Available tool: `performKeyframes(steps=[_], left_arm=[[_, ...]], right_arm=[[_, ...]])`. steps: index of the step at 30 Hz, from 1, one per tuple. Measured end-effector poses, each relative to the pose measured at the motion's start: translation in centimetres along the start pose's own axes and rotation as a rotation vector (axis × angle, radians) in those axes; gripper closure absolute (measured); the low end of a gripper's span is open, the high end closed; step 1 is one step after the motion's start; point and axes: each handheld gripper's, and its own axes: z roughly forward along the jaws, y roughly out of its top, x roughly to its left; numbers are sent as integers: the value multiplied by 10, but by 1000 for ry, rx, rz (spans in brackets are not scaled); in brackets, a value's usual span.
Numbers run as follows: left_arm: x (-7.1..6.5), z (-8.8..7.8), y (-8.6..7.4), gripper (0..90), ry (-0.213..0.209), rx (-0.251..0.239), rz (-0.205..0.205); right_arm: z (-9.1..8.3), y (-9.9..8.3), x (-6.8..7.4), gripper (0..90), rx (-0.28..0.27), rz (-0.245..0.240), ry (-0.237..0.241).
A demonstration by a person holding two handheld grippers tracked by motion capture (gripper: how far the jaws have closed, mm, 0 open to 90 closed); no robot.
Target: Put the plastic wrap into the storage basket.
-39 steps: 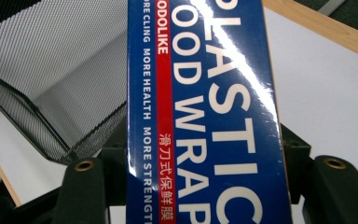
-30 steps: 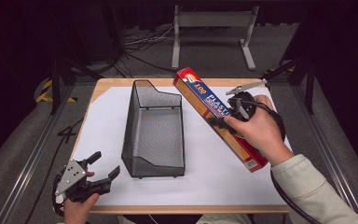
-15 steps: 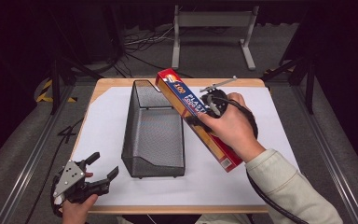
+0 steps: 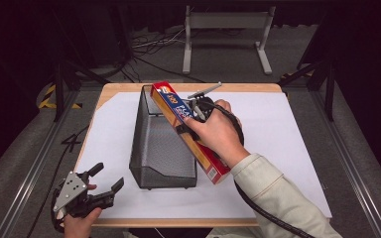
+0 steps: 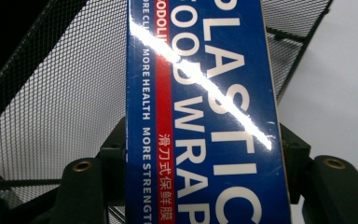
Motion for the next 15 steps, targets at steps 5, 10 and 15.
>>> performKeyframes(steps=[5,10,15], left_arm=[[1,3,1,177,-8,-7,0],[1,6,2,177,-21,-5,3],[1,7,2,177,-24,-9,0]], right_arm=[[14,2,6,393,23,15,3],[26,1,12,393,45,17,1],[36,2,15,392,71,32,4]])
